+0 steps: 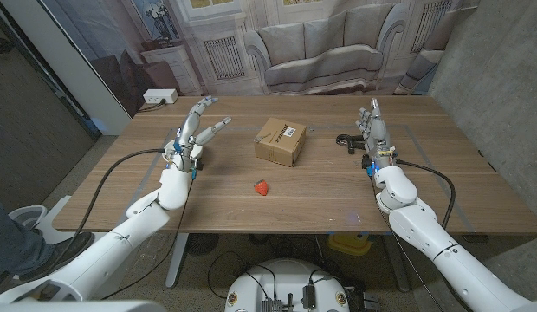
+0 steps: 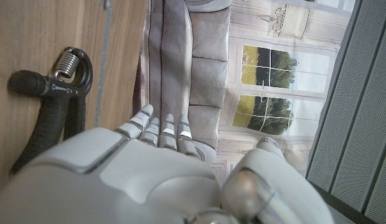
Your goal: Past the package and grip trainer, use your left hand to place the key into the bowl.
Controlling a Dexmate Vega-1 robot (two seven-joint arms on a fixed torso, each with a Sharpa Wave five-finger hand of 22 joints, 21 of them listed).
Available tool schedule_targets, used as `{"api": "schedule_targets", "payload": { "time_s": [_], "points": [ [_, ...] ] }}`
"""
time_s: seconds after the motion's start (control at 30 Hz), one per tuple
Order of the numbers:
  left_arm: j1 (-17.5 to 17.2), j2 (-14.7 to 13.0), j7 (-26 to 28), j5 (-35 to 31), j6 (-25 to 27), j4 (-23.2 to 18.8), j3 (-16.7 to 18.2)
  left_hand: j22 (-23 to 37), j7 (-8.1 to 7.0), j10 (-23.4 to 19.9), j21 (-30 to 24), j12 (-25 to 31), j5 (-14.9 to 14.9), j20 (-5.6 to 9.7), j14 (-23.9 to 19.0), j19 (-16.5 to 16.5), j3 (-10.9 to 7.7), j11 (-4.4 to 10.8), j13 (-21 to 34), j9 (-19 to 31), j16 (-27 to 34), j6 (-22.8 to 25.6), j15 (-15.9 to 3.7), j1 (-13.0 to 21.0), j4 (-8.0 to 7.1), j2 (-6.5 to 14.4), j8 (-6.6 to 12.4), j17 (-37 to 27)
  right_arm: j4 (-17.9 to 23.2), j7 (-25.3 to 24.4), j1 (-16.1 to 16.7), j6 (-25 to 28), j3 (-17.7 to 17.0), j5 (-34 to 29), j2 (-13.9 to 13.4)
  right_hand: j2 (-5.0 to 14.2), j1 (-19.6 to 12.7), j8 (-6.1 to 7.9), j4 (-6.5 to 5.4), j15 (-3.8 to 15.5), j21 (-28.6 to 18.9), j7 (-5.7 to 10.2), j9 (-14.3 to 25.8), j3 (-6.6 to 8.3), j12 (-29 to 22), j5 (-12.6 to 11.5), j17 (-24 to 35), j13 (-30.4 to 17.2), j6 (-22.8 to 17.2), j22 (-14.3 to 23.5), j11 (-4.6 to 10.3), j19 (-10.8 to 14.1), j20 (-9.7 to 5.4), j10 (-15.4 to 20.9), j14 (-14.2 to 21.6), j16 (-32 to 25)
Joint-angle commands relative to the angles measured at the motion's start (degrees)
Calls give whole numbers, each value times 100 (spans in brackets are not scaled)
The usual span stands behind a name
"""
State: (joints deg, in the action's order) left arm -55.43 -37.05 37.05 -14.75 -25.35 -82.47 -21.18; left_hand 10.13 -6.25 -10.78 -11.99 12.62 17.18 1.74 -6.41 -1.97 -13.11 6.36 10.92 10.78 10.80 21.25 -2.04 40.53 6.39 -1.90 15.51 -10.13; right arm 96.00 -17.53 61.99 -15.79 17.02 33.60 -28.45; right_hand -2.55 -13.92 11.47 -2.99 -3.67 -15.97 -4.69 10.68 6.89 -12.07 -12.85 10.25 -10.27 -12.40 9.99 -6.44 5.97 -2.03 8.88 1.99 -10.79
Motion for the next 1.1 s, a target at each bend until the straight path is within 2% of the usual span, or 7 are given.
{"api": "schedule_targets", "payload": {
  "time_s": [0.03,0.5,0.6,0.7,0.8,1.0,1.1],
  "points": [
    [-231,-210,516,-588,492,-366,2,12,5,19,20,-33,36,114,28,24,-22,-8,14,14,-13,49,-411,72,41,-9,45,-4,263,-82,140,-48,-149,26,-54,39,6,28,11,7,34,-3,14,-11,-30,24,26,-33,-66,26,-7,53,24,54,14,-1],
    [-322,-422,800,-965,963,-603,-46,11,-15,31,27,-46,62,107,42,31,-32,-19,14,14,-18,102,-419,193,103,-35,27,-4,744,-308,441,225,-327,-34,-277,43,23,26,9,12,62,-1,15,-26,-33,36,28,-33,-87,27,-9,61,26,69,18,-1],
    [-296,-453,856,-1091,1048,-614,-107,11,-29,70,30,-65,77,115,69,36,-38,-66,15,14,-26,112,-329,266,135,-47,7,-4,763,-325,498,191,-349,-56,-277,43,31,24,7,11,71,0,15,-32,-30,38,29,-33,-90,28,3,65,26,65,18,-1],
    [-291,-469,936,-1306,1330,-703,-168,12,-21,144,36,-94,94,144,116,29,-39,-127,15,15,-39,228,-303,329,157,-61,26,-6,777,-345,562,104,-395,-53,-246,43,36,20,5,11,76,4,15,-37,-31,40,30,-34,-87,28,-6,67,25,68,18,-1],
    [-263,-480,1025,-1419,1441,-719,-232,12,-7,215,41,-118,109,155,162,26,-42,-122,16,15,-47,402,-309,386,173,-69,68,-8,865,-406,640,135,-466,-66,-287,42,42,19,4,10,83,9,15,-42,-28,42,31,-34,-91,28,-3,70,25,62,19,-2],
    [-201,-539,1070,-1615,1709,-799,-359,13,-60,333,51,-150,138,119,271,10,-57,-66,17,12,-66,528,-315,499,202,-69,72,-11,941,-464,768,75,-551,-75,-266,41,57,19,-1,1,95,6,16,-52,-28,45,33,-34,-99,29,-7,73,25,66,19,-2],
    [-191,-551,1103,-1727,1925,-884,-407,15,-80,379,50,-149,159,-5,314,11,-68,-37,18,7,-58,720,-331,605,225,-76,105,-11,930,-426,788,59,-588,-34,-269,41,63,19,-2,2,101,9,16,-57,-29,47,33,-34,-105,29,-7,76,26,70,19,-2]
  ]
}}
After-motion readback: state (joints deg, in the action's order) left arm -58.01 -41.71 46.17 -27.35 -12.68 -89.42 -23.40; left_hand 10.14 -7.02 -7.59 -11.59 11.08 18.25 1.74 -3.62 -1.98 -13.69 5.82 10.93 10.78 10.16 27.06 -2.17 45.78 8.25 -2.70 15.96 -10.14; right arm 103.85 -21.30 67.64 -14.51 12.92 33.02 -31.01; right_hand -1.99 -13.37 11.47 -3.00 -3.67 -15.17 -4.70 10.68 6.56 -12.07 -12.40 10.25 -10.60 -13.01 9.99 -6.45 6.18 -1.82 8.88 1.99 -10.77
